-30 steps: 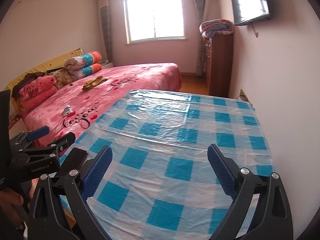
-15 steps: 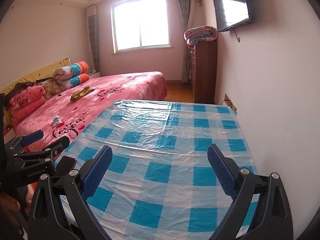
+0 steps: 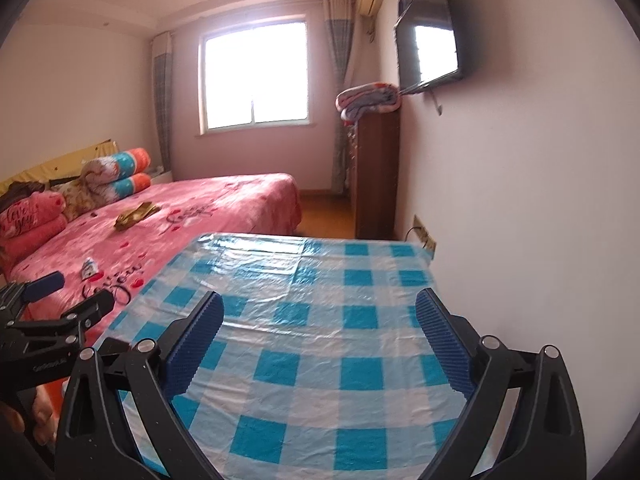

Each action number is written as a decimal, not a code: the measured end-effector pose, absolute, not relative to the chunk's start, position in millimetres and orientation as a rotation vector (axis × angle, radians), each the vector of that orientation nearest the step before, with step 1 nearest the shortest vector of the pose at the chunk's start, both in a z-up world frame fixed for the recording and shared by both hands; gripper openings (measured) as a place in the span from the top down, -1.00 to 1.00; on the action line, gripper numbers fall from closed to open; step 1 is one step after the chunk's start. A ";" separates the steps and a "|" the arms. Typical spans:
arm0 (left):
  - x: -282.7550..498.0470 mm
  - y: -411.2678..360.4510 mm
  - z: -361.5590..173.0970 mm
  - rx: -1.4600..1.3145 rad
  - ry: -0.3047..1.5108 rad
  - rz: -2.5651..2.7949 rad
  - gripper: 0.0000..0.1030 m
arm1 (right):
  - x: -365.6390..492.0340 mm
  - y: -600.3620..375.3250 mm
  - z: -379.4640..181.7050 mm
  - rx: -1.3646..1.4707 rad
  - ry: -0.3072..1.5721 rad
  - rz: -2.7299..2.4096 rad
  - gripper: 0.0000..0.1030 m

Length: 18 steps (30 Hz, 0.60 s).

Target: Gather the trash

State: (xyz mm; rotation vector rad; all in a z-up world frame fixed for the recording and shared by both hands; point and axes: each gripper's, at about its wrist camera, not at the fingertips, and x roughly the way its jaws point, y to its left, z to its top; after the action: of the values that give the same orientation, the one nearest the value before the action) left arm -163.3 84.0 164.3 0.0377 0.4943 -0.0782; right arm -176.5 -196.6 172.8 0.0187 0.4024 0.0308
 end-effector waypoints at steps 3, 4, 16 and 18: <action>-167.6 79.6 167.1 0.049 0.481 -0.080 -0.92 | -180.6 -202.2 178.2 0.025 0.386 0.017 -0.86; -168.9 78.3 167.8 0.053 0.478 -0.081 -0.92 | -181.9 -203.7 179.5 0.029 0.381 0.014 -0.86; -178.8 67.4 172.2 0.069 0.450 -0.105 -0.92 | -187.6 -211.8 182.4 0.040 0.364 0.003 -0.87; -179.7 65.6 172.6 0.071 0.446 -0.110 -0.92 | -187.2 -212.7 181.9 0.043 0.364 0.005 -0.87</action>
State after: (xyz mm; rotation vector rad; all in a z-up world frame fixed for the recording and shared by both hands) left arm -179.7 65.6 172.6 0.0714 0.4459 -0.1100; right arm -187.2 -212.7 181.9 0.0428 0.3644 0.0052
